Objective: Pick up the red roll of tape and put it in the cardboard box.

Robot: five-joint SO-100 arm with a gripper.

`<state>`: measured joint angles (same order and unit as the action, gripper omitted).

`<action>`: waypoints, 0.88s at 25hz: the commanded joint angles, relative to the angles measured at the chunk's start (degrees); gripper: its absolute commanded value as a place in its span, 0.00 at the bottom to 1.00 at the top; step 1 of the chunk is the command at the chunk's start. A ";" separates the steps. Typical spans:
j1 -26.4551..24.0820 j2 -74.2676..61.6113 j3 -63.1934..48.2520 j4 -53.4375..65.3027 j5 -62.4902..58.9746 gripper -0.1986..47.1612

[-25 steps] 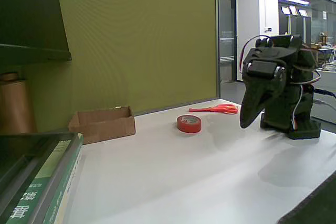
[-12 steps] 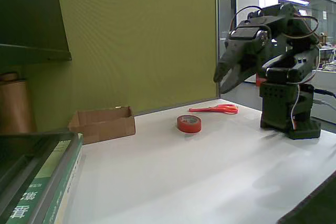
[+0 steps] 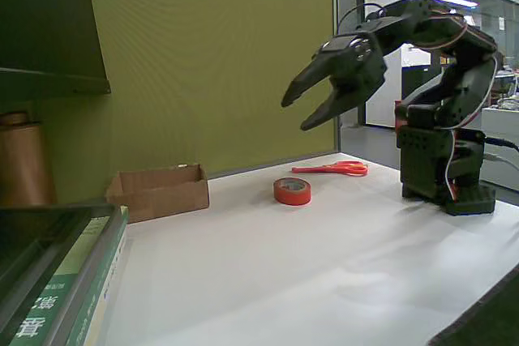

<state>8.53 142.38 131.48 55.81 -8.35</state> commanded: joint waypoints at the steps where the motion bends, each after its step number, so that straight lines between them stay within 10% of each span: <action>1: 0.97 -0.70 -3.60 0.00 -0.26 0.53; 22: 13.71 -29.36 -24.61 -1.23 -10.37 0.55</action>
<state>20.65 114.08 110.48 53.79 -17.67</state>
